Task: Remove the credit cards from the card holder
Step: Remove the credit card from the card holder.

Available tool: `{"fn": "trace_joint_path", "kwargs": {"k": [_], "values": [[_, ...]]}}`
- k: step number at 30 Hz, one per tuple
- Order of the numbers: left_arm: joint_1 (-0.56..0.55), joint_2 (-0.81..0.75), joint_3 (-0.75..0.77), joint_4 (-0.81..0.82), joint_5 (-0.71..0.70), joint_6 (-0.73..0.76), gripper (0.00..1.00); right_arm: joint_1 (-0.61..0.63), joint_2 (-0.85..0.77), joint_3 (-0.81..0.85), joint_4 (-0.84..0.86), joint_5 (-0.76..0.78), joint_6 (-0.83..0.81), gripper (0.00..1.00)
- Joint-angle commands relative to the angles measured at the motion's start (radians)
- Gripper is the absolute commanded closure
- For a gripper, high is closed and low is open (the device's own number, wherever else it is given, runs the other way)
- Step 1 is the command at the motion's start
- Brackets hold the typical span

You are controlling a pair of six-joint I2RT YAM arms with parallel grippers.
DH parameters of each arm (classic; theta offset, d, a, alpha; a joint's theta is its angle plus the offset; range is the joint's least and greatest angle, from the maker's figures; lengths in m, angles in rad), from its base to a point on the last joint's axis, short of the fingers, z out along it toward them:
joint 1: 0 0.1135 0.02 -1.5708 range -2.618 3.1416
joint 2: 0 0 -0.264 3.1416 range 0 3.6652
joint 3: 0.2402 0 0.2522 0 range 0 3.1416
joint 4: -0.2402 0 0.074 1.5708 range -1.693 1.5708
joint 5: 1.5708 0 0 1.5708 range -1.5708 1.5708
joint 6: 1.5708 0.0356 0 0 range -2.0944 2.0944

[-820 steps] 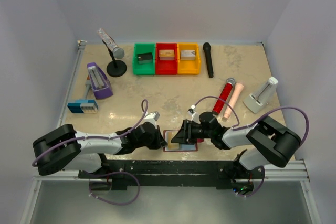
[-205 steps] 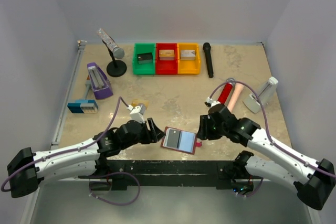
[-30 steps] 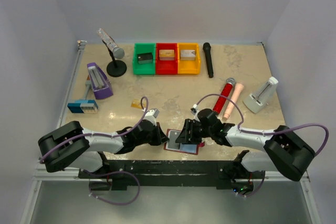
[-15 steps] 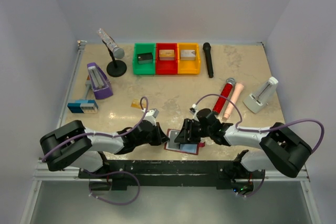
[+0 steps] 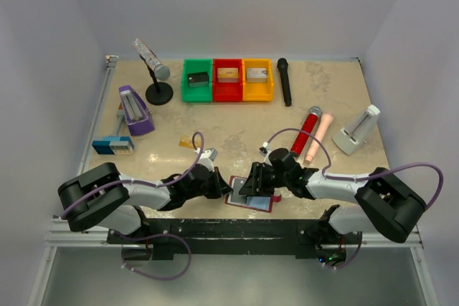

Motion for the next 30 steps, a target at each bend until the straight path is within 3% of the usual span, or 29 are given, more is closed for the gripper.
{"fn": "trace_joint_path", "kwargs": {"k": [1,11,21,30], "values": [[-0.004,0.025,-0.003,-0.003,0.016,0.0,1.0,0.003,-0.033,-0.002,0.058,-0.01,0.008,0.55],[-0.004,0.019,-0.006,-0.011,0.037,0.004,1.0,0.003,-0.039,-0.046,0.174,-0.023,0.042,0.54],[-0.006,0.013,-0.035,-0.003,0.036,-0.006,1.0,-0.001,0.001,-0.123,0.393,-0.017,0.125,0.52],[-0.006,-0.024,-0.077,0.008,0.025,-0.021,1.0,0.0,-0.017,-0.155,0.469,0.011,0.14,0.52]]}}
